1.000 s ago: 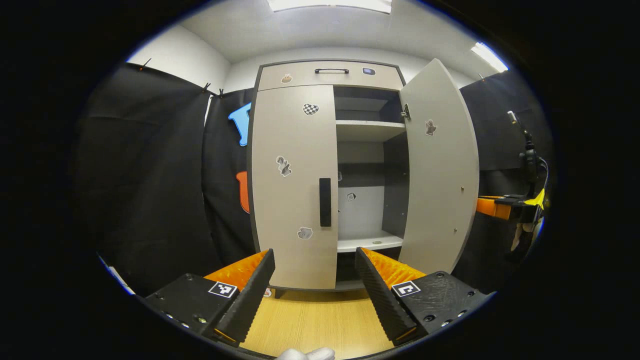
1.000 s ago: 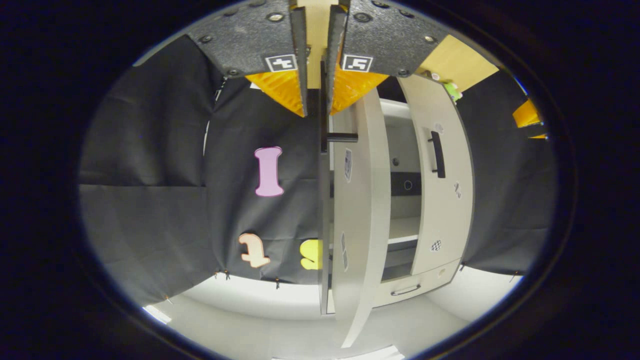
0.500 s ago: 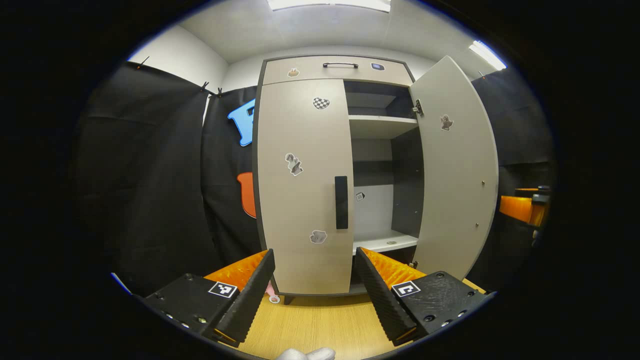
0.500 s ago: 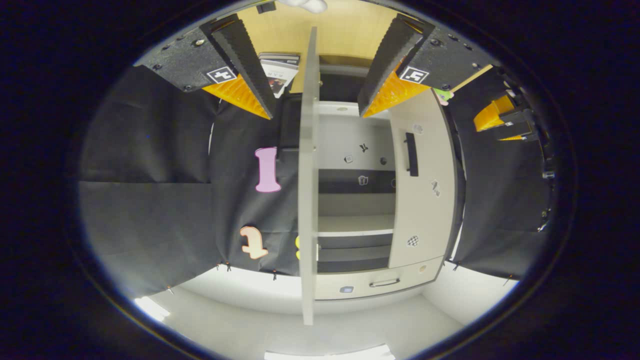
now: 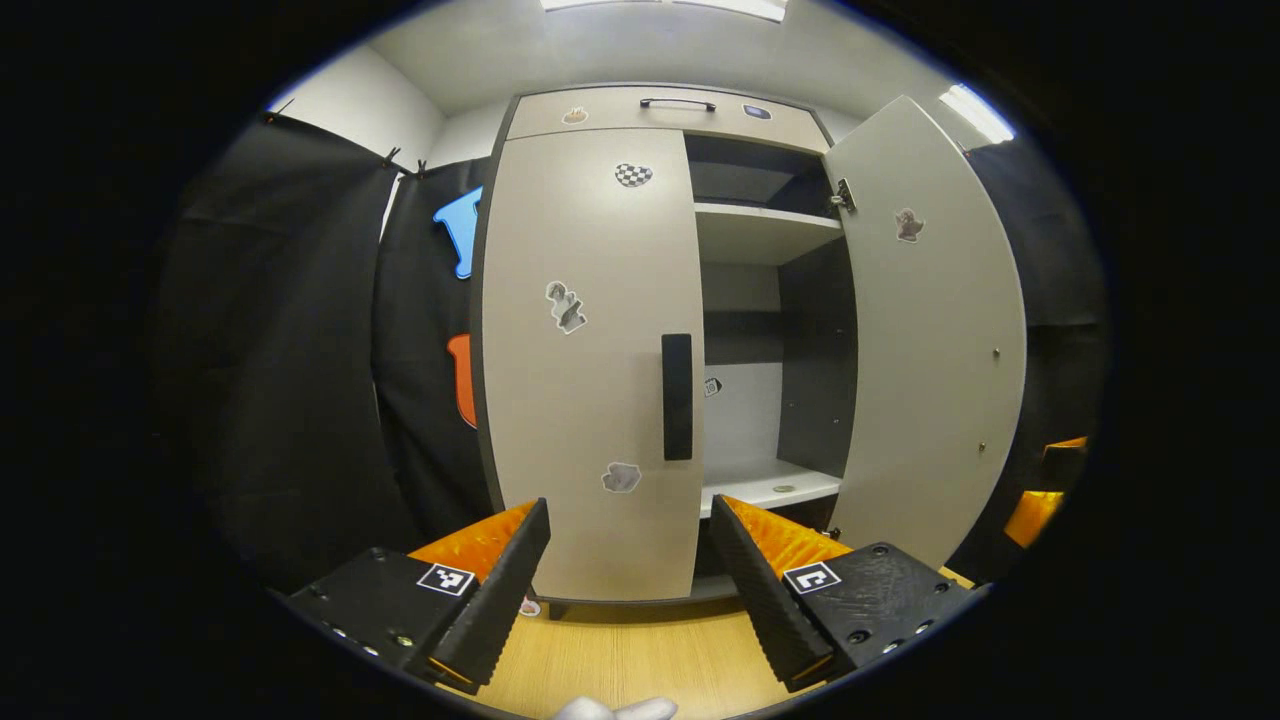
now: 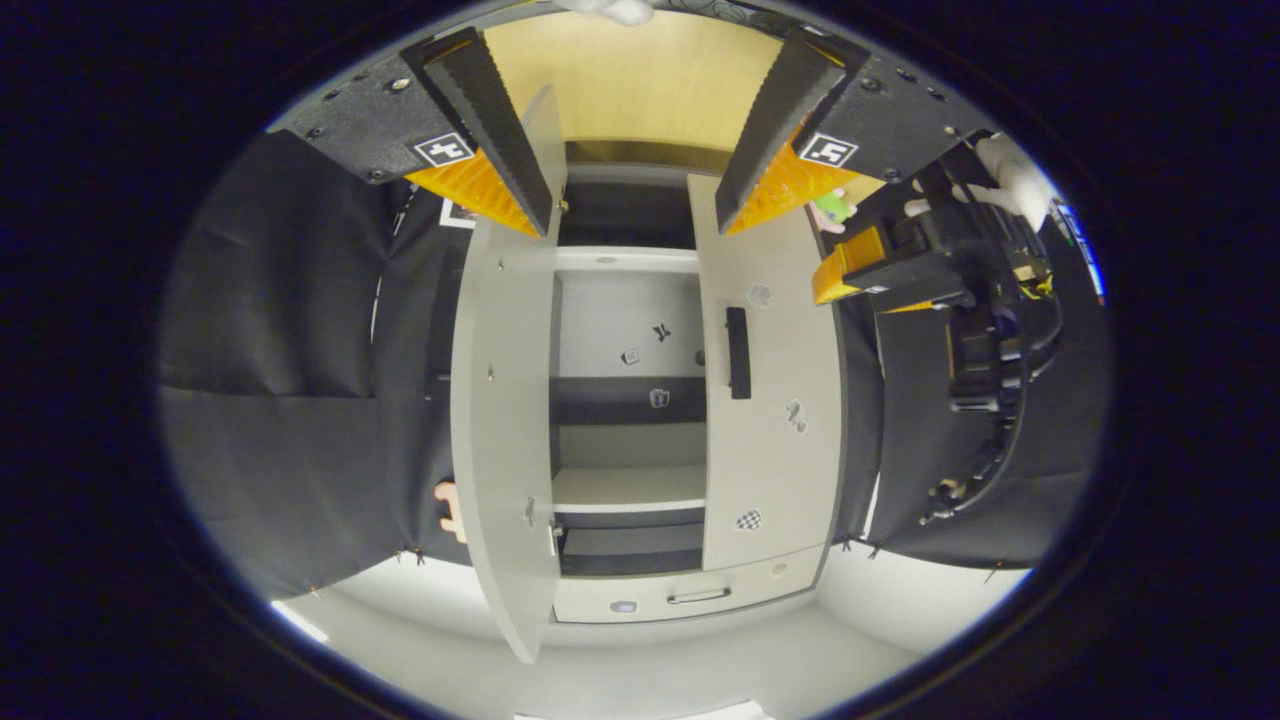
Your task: Open the right door of the double-door shoe cabinet with the right hand, and open the left door with the left hand.
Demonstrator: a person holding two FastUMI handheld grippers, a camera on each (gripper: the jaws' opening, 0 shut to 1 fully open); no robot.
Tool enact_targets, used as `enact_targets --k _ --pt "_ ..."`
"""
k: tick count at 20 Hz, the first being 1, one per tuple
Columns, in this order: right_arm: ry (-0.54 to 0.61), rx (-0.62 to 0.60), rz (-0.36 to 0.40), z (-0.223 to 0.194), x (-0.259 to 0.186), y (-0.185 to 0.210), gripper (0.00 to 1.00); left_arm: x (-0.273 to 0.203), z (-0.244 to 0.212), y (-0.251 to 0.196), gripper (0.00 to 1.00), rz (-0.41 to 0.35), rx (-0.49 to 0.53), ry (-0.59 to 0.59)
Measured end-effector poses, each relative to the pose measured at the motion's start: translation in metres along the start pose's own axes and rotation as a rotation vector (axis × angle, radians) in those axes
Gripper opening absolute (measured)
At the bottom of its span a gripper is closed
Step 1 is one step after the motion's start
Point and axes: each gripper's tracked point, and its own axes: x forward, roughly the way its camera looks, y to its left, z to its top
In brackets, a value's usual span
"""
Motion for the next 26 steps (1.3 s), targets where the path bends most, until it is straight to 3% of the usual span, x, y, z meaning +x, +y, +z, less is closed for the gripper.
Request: enact_targets --k 6,12,15,16,17,18,19,21,22,24,26 --pt "-0.001 -0.011 -0.074 0.009 0.001 -0.02 1.0 0.075 0.018 -0.018 0.96 -0.035 -0.006 -0.03" --pt "0.014 -0.026 -0.146 0.014 0.001 -0.039 1.0 0.147 0.035 -0.023 0.96 -0.016 0.013 -0.073" --pt "0.021 -0.028 -0.165 0.013 0.0 -0.047 1.0 0.167 0.036 -0.025 0.91 -0.008 0.01 -0.071" --pt "0.021 -0.027 -0.168 0.013 0.001 -0.05 1.0 0.171 0.036 -0.025 0.87 -0.003 0.005 -0.072" --pt "0.023 -0.026 -0.173 0.014 0.001 -0.052 1.0 0.177 0.036 -0.026 0.72 -0.006 0.003 -0.067" --pt "0.023 -0.025 -0.176 0.013 0.002 -0.054 1.0 0.178 0.035 -0.028 0.69 -0.008 0.0 -0.063" --pt "0.019 -0.018 -0.175 0.014 0.003 -0.053 1.0 0.182 0.035 -0.025 0.77 0.007 0.005 -0.063" --pt "0.016 -0.009 -0.171 0.014 0.003 -0.053 1.0 0.186 0.034 -0.029 0.43 0.005 0.017 -0.066" --pt "0.016 -0.009 -0.168 0.015 0.003 -0.053 1.0 0.184 0.035 -0.031 0.44 -0.006 0.026 -0.063" --pt "0.009 -0.008 -0.161 0.017 0.003 -0.054 1.0 0.182 0.034 -0.03 0.3 -0.002 0.02 -0.054" --pt "0.007 -0.007 -0.148 0.016 0.004 -0.053 1.0 0.18 0.033 -0.029 0.25 -0.009 -0.019 -0.046"
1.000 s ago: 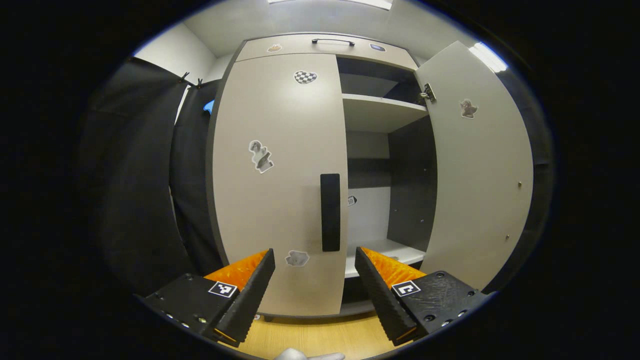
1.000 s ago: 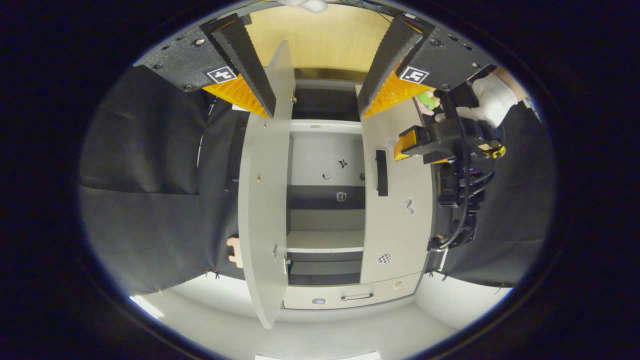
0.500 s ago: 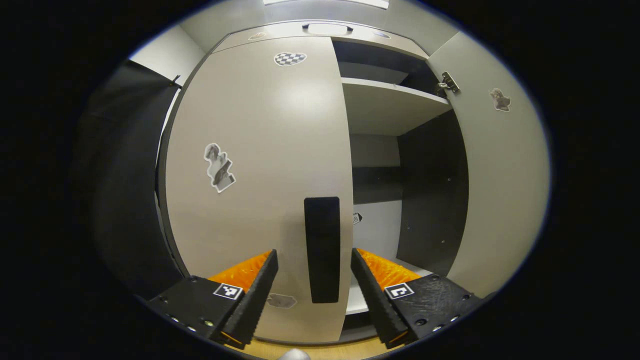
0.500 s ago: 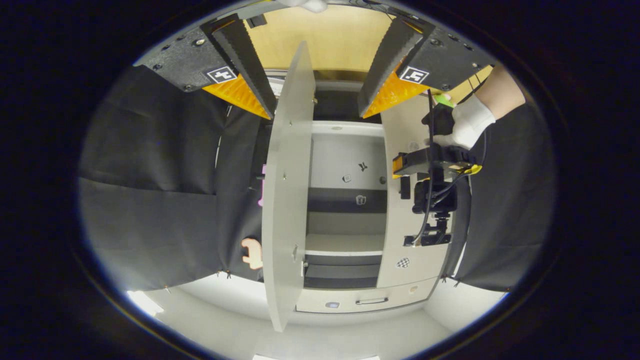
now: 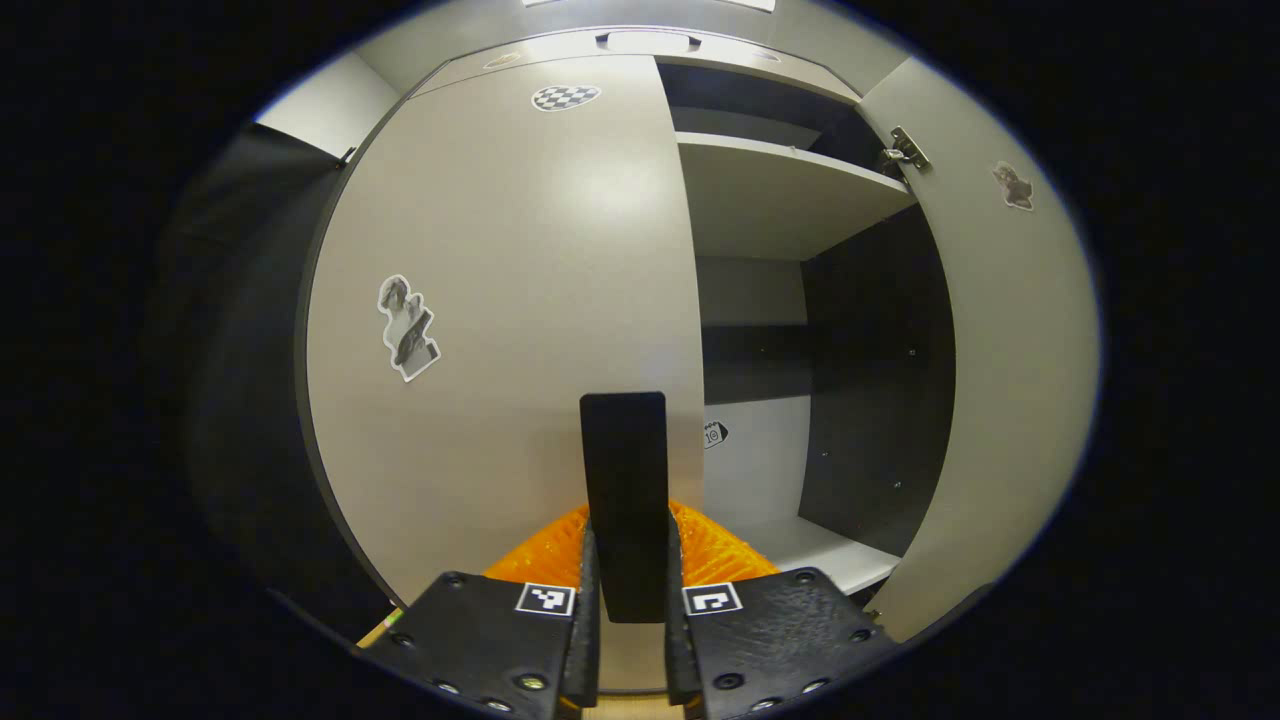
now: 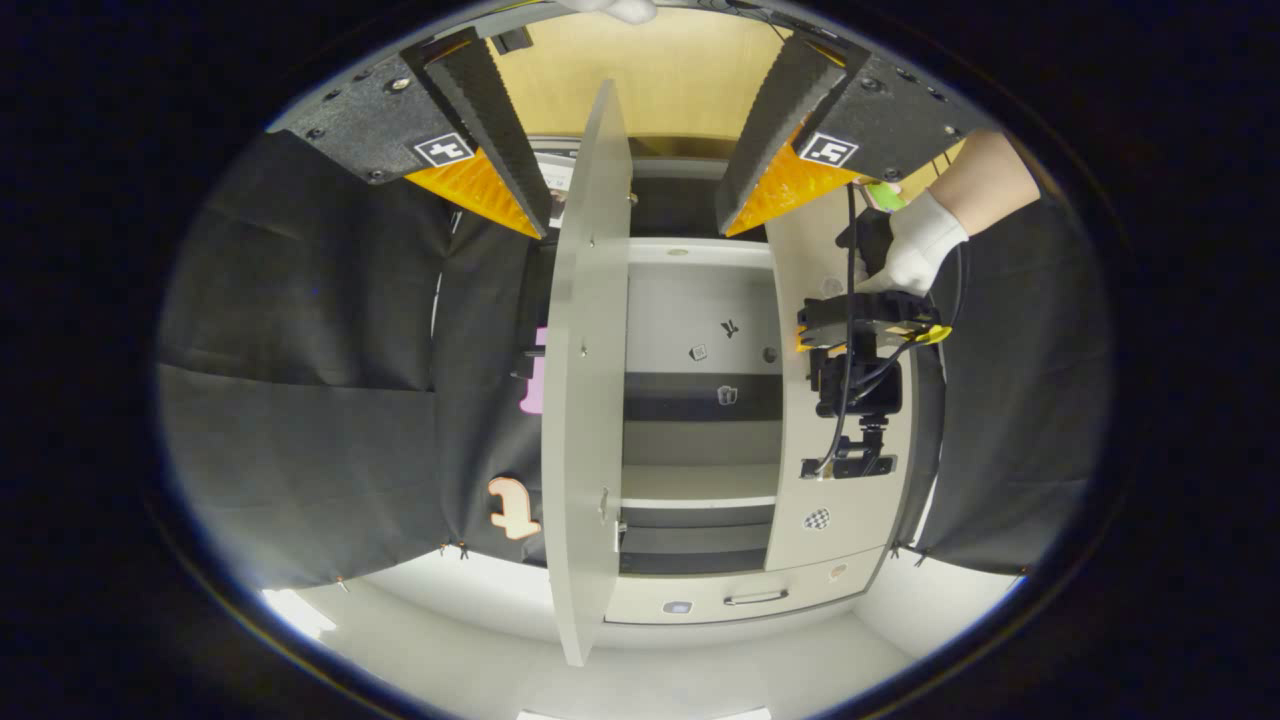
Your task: Open the right door of the double-door shoe cabinet with the right hand, and open the left door with the left hand.
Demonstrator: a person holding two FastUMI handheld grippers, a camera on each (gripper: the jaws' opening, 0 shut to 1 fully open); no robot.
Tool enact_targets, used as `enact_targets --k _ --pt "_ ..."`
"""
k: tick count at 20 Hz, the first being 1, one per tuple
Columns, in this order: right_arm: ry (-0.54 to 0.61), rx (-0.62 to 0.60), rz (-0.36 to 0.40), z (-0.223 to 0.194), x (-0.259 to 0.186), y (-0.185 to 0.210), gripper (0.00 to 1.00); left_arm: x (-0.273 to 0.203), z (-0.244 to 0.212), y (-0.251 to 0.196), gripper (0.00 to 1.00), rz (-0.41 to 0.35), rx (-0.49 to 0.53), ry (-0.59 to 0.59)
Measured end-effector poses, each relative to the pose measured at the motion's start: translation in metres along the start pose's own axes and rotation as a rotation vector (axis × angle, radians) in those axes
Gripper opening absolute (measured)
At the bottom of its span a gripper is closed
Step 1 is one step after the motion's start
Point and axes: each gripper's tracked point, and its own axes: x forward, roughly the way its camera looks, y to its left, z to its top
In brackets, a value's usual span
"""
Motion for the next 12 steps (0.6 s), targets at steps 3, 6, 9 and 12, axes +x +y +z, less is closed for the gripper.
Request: enact_targets --k 3,6,9,12 --pt "-0.006 -0.003 0.018 -0.001 0.002 0.0 1.0 0.001 0.001 -0.001 0.07 -0.009 -0.014 0.012" --pt "-0.014 -0.004 0.034 0.0 0.004 0.0 1.0 -0.006 0.0 -0.001 0.07 -0.024 -0.014 0.021" --pt "-0.025 -0.002 0.047 0.001 0.004 0.001 1.0 -0.015 0.001 0.0 0.07 -0.032 -0.016 0.023" --pt "-0.025 0.0 0.065 0.0 0.005 0.004 1.0 -0.026 0.002 0.0 0.07 -0.046 -0.009 0.025"
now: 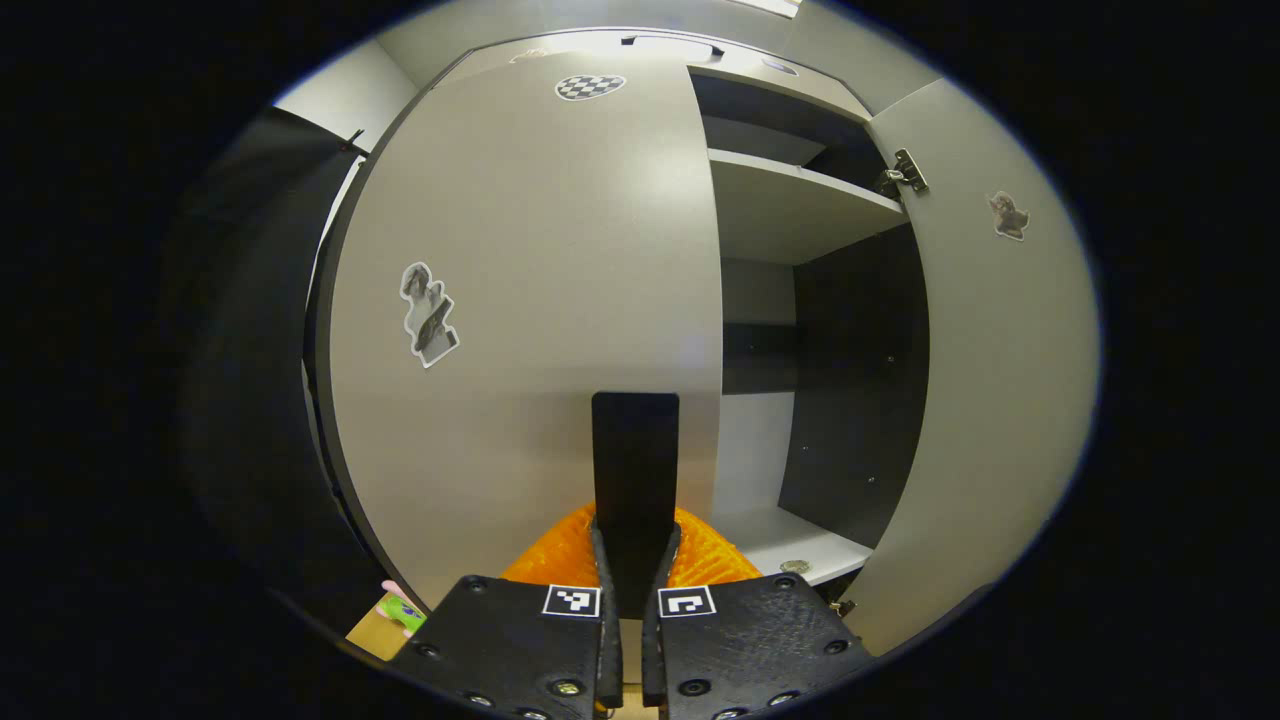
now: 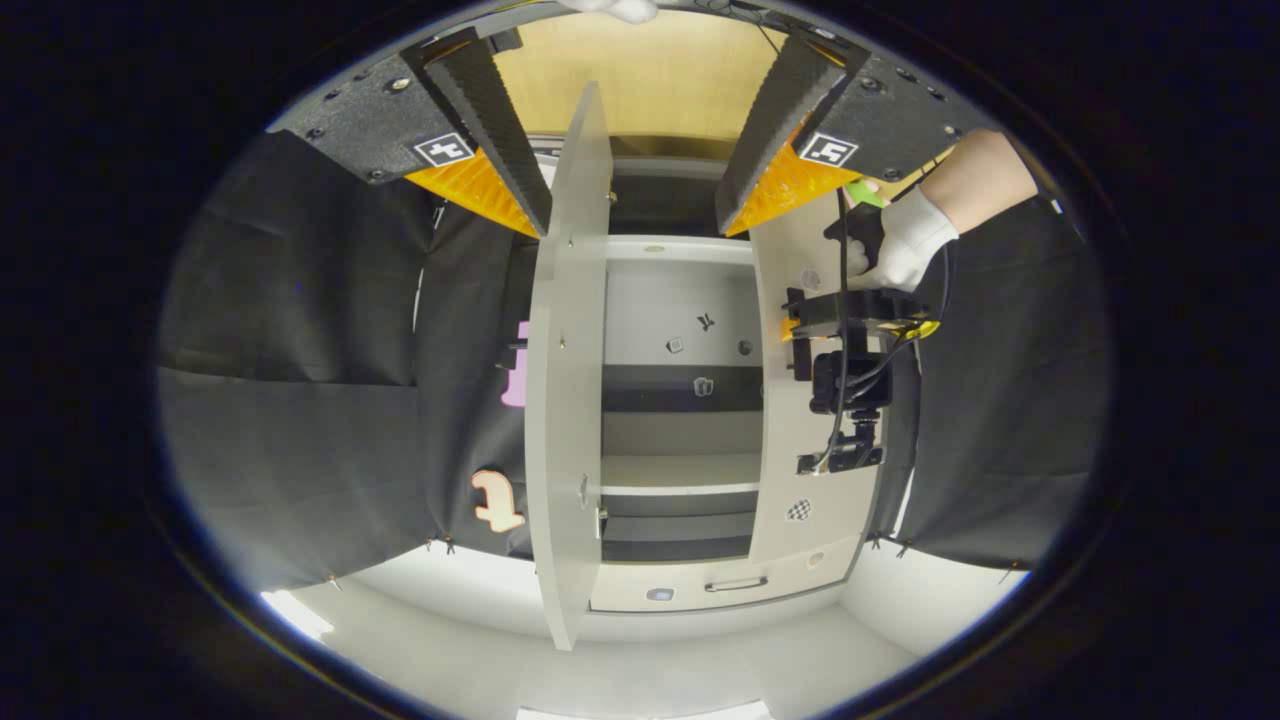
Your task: Open the right door of the double-door shoe cabinet with the right hand, and open the left door with the left hand.
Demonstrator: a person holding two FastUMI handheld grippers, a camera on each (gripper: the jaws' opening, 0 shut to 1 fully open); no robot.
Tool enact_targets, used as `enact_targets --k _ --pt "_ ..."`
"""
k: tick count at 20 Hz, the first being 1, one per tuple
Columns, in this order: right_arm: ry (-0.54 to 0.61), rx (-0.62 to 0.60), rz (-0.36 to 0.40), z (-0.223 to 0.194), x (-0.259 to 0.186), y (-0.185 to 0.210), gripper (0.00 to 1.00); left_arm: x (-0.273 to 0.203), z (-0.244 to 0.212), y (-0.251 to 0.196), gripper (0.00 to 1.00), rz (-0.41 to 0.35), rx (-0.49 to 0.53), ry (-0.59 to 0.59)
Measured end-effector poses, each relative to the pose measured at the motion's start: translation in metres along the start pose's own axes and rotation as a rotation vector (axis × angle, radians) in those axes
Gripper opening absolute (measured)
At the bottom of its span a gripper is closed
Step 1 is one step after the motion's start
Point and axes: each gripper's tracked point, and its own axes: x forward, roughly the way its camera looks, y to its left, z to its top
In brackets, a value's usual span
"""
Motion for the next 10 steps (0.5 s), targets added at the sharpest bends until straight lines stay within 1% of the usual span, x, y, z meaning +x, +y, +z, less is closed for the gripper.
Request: enact_targets --k 10 --pt "0.003 0.0 0.09 -0.002 0.005 0.008 1.0 -0.057 0.001 0.02 0.07 -0.008 0.009 0.0"
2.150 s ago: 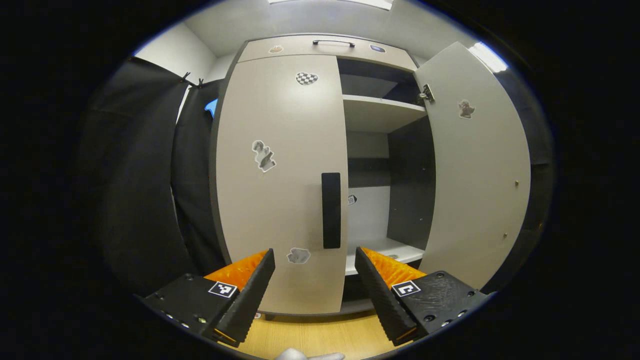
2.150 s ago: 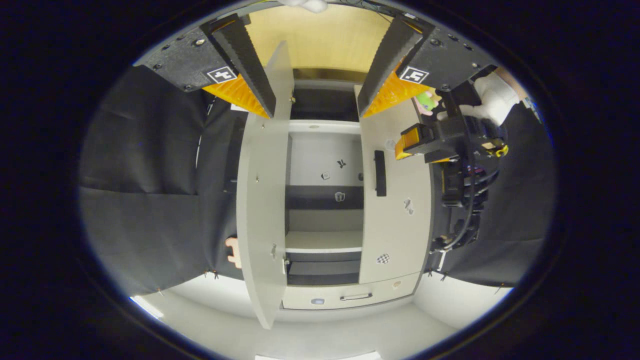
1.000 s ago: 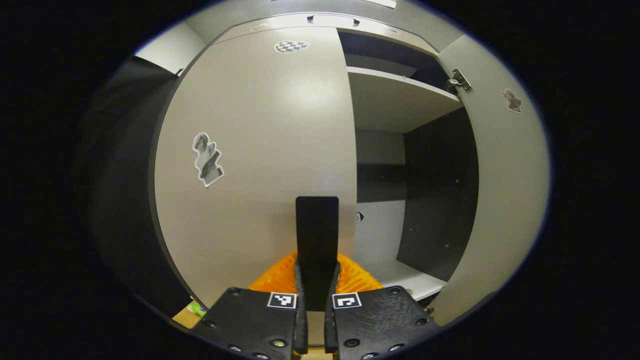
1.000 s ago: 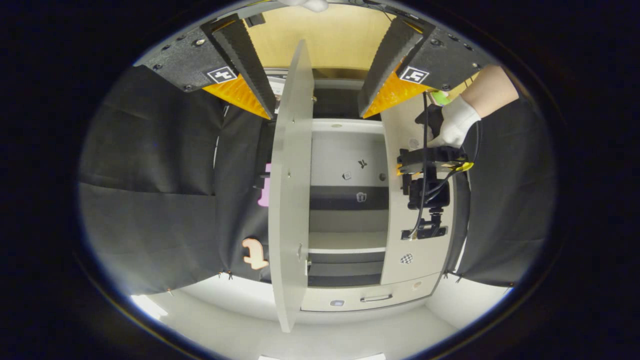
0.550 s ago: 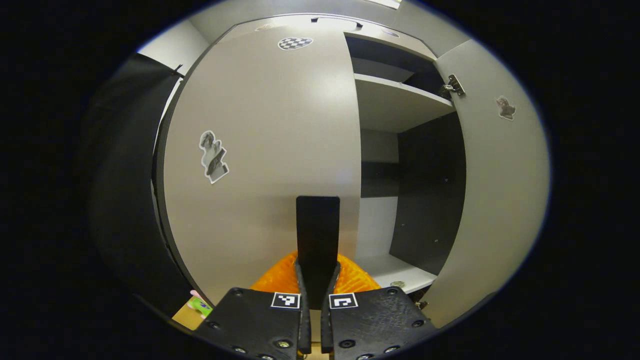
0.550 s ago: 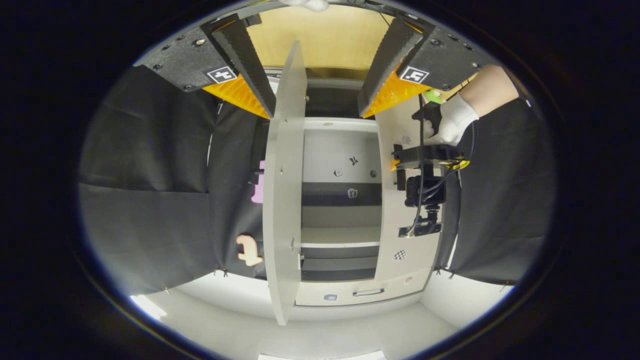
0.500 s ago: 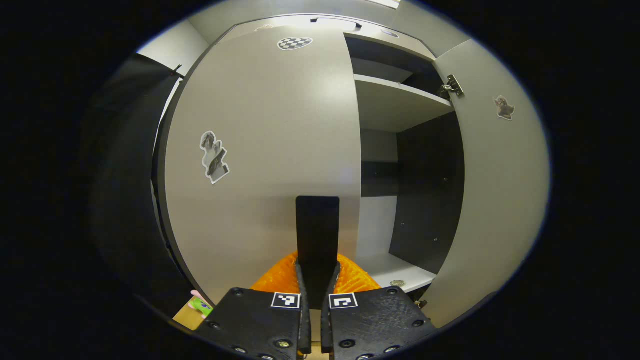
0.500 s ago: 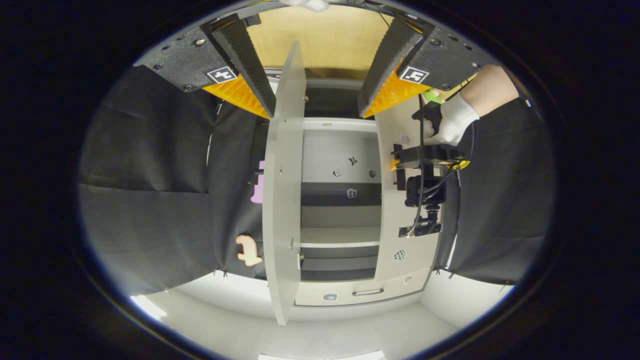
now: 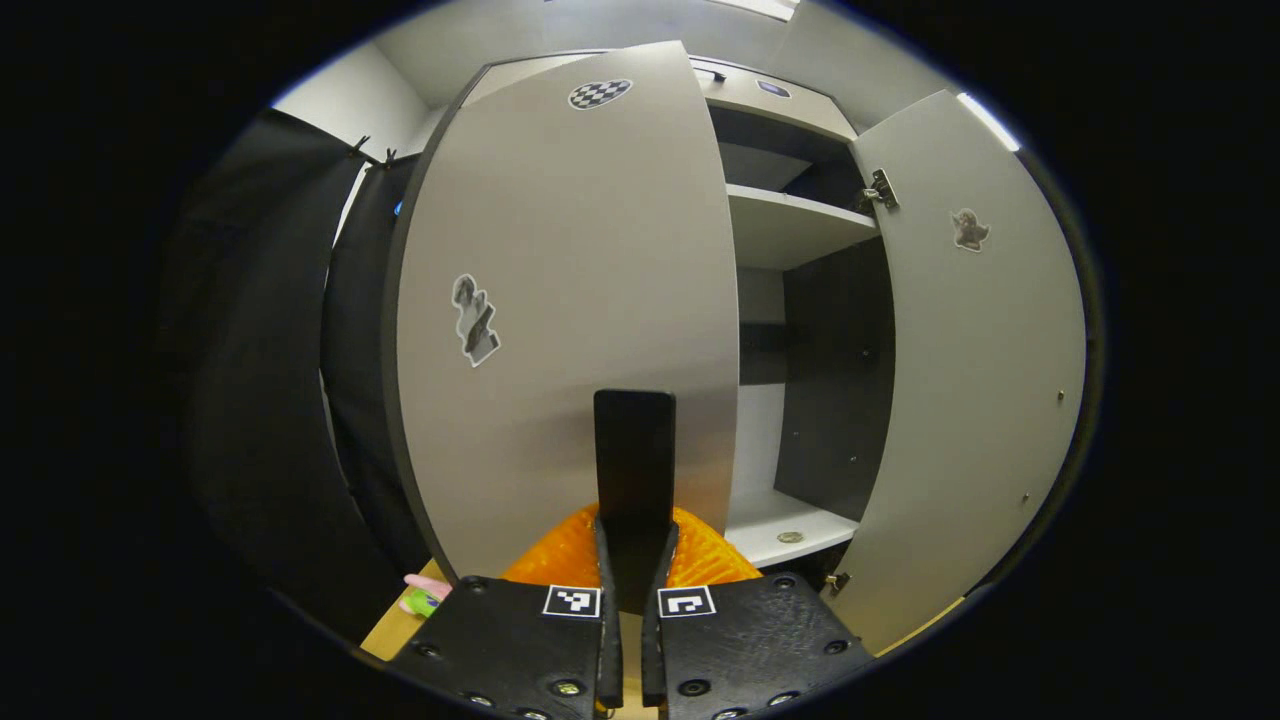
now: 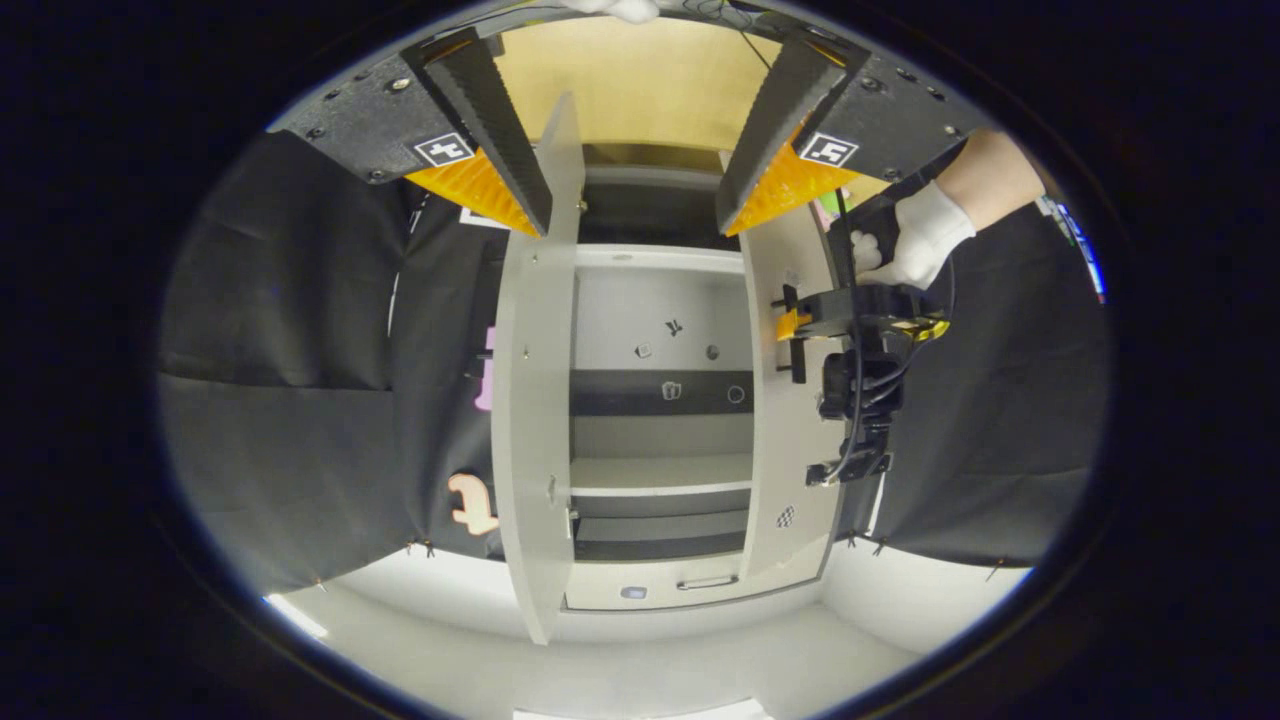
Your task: Open the right door of the double-door shoe cabinet with the right hand, and open the left door with the left hand.
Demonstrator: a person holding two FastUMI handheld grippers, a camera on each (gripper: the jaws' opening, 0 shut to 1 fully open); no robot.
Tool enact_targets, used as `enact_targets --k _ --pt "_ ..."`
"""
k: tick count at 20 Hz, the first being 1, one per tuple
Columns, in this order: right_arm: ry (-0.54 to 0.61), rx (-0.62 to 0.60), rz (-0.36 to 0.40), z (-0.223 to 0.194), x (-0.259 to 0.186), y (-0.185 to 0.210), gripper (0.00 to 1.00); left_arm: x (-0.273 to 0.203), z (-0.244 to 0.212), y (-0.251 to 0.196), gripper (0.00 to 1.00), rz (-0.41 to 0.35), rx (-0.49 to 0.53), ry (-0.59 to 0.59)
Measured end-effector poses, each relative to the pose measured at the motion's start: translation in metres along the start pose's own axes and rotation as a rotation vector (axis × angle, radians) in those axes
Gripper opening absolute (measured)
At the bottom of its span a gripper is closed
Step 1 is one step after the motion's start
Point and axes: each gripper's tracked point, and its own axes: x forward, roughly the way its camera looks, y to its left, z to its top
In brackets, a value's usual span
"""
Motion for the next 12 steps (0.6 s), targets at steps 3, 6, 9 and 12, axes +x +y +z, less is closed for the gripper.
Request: enact_targets --k 3,6,9,12 --pt "-0.006 -0.006 0.023 0.002 0.001 0.001 1.0 -0.02 -0.001 0.011 0.07 0.003 -0.002 0.004" --pt "-0.007 -0.009 0.048 0.001 0.003 0.004 1.0 -0.036 -0.003 0.024 0.06 0.015 0.0 0.001" --pt "0.0 -0.011 0.083 -0.003 0.006 0.01 1.0 -0.055 -0.003 0.044 0.06 0.046 0.014 -0.005" --pt "0.005 -0.009 0.13 -0.005 0.006 0.028 1.0 -0.072 -0.004 0.066 0.06 0.068 0.004 -0.002"
